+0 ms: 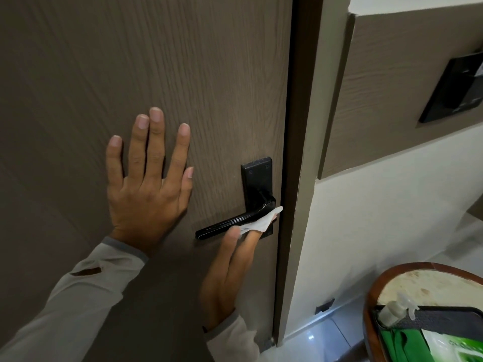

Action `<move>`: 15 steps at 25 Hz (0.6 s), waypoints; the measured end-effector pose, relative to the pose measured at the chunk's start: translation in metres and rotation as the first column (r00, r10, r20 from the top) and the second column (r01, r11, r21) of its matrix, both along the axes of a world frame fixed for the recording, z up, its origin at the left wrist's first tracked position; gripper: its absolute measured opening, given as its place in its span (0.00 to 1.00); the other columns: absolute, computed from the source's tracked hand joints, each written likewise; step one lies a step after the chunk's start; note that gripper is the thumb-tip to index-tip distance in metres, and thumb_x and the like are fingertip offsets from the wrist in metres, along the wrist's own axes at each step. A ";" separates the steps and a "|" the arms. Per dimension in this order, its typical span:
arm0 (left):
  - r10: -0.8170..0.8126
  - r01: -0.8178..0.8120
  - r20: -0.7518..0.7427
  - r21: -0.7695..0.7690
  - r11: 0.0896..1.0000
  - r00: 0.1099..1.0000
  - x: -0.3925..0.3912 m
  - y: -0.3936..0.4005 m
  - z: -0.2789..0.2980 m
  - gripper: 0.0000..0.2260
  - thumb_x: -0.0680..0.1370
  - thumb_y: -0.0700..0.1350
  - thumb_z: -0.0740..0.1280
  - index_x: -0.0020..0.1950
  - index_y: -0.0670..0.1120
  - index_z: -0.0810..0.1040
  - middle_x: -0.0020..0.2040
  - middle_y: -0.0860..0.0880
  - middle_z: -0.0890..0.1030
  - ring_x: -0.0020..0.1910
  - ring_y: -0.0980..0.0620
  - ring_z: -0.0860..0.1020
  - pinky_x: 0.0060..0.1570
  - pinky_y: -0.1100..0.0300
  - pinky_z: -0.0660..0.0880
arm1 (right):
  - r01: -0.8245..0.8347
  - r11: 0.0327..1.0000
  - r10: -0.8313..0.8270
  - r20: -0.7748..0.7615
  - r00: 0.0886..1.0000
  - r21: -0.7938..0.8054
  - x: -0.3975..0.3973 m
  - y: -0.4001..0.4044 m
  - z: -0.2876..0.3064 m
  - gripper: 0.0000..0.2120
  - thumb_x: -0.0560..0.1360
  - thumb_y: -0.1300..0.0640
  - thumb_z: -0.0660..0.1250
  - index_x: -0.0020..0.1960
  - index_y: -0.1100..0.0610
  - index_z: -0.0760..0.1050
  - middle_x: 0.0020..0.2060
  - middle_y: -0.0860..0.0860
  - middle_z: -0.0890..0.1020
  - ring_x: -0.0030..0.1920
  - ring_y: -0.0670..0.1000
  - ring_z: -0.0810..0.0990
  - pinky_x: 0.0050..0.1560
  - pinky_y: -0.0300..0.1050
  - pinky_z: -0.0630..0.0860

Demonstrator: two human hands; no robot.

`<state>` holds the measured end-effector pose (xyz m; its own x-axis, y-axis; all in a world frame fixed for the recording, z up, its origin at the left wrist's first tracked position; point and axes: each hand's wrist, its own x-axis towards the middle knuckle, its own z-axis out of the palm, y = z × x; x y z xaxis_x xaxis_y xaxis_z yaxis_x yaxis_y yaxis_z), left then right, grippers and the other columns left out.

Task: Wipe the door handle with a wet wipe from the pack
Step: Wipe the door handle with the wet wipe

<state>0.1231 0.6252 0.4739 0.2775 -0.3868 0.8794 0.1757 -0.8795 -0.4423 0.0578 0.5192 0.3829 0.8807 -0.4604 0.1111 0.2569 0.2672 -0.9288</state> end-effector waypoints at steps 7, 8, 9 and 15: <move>0.003 -0.003 -0.007 -0.011 1.000 1.000 -0.001 -0.002 -0.001 0.30 0.87 0.52 0.60 0.87 0.45 0.55 0.84 0.39 0.47 0.85 0.43 0.42 0.83 0.43 0.43 | 0.137 0.991 -0.137 0.069 0.988 0.010 0.009 -0.006 0.034 0.40 0.77 0.32 0.53 0.82 0.43 0.39 0.84 0.40 0.47 0.83 0.39 0.49 0.85 0.47 0.56; 0.003 -0.003 -0.004 -0.009 1.000 1.000 -0.001 -0.002 -0.001 0.30 0.87 0.52 0.60 0.87 0.45 0.55 0.84 0.39 0.47 0.85 0.43 0.43 0.83 0.43 0.44 | 0.169 0.986 -0.169 0.106 0.980 0.005 0.002 -0.003 0.033 0.39 0.78 0.31 0.55 0.81 0.44 0.41 0.83 0.39 0.52 0.81 0.35 0.52 0.82 0.39 0.60; 0.004 -0.004 0.000 -0.006 1.000 1.000 0.000 -0.001 -0.001 0.30 0.87 0.52 0.59 0.87 0.45 0.55 0.84 0.39 0.46 0.85 0.43 0.43 0.83 0.42 0.44 | 0.198 0.980 -0.196 0.128 0.972 -0.007 -0.003 -0.002 0.030 0.41 0.79 0.28 0.55 0.81 0.47 0.44 0.81 0.41 0.57 0.80 0.33 0.56 0.77 0.30 0.63; 0.006 -0.006 -0.007 -0.015 1.000 1.000 -0.001 0.000 -0.001 0.30 0.87 0.52 0.58 0.87 0.45 0.54 0.84 0.39 0.44 0.84 0.42 0.44 0.83 0.42 0.44 | 0.042 0.993 -0.045 0.030 0.999 0.110 0.015 -0.007 0.029 0.49 0.74 0.24 0.53 0.83 0.45 0.37 0.85 0.41 0.45 0.84 0.45 0.46 0.85 0.56 0.51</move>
<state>0.1225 0.6254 0.4733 0.2861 -0.3721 0.8830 0.1780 -0.8848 -0.4305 0.0733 0.5118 0.4116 0.8563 -0.5092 0.0858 0.2998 0.3549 -0.8855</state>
